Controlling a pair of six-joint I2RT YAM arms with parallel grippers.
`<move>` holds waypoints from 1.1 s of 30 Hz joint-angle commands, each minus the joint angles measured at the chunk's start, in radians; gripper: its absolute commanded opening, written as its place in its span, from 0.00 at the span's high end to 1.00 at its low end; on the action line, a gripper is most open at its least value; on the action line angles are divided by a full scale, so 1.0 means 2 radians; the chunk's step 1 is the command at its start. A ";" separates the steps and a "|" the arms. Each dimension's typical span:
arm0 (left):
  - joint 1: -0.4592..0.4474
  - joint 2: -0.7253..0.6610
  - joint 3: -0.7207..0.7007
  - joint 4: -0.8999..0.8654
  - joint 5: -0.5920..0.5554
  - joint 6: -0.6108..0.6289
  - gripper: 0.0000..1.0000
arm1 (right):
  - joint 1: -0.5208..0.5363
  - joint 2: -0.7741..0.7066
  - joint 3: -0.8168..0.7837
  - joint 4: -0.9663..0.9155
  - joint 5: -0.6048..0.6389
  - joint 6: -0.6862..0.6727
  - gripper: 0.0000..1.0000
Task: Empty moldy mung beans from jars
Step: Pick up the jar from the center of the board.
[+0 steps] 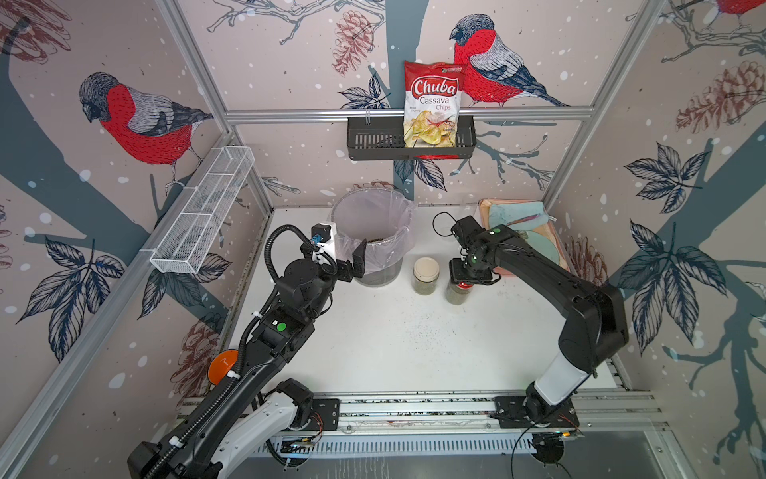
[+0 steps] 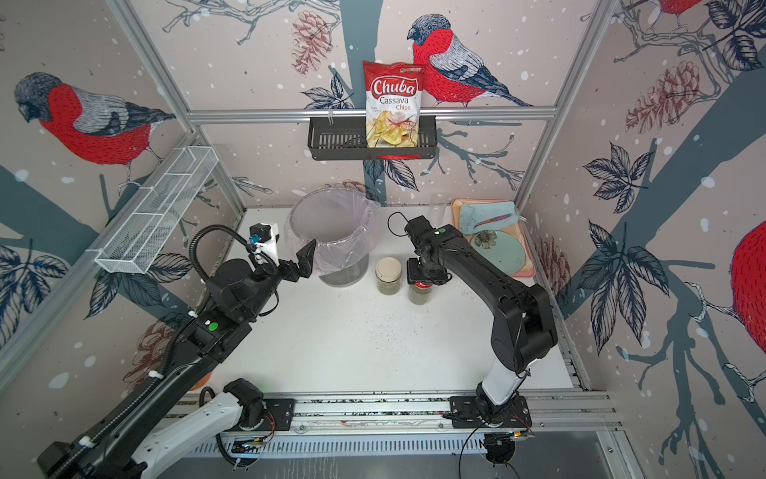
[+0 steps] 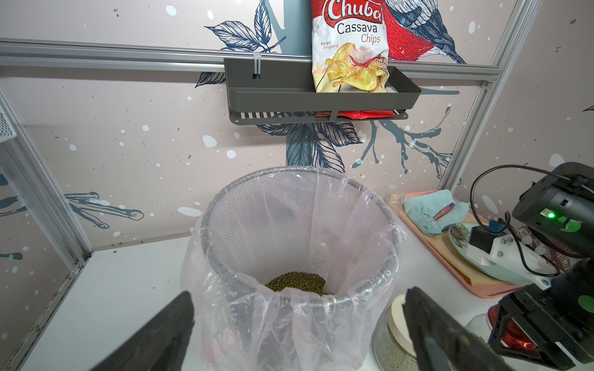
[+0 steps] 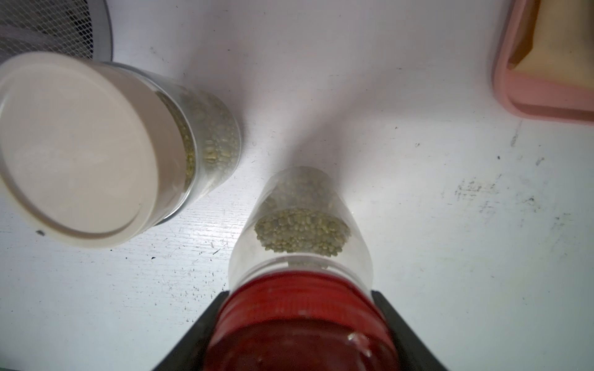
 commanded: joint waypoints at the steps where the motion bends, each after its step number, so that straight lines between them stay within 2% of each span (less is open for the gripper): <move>1: -0.001 0.001 0.004 0.015 0.018 0.002 0.01 | 0.001 -0.010 0.016 -0.019 -0.011 -0.004 0.44; 8: -0.020 0.004 -0.002 0.036 0.117 0.031 0.01 | 0.002 -0.030 0.055 -0.042 -0.049 -0.013 0.45; 18: -0.066 0.036 0.037 -0.025 0.186 0.106 0.01 | 0.002 -0.068 0.067 -0.048 -0.082 -0.015 0.46; 24: -0.080 0.054 0.046 -0.045 0.194 0.124 0.02 | 0.002 -0.089 0.067 -0.046 -0.087 -0.015 0.46; 33: -0.140 0.075 0.058 -0.088 0.099 0.161 0.04 | 0.002 -0.110 0.058 -0.039 -0.099 -0.019 0.48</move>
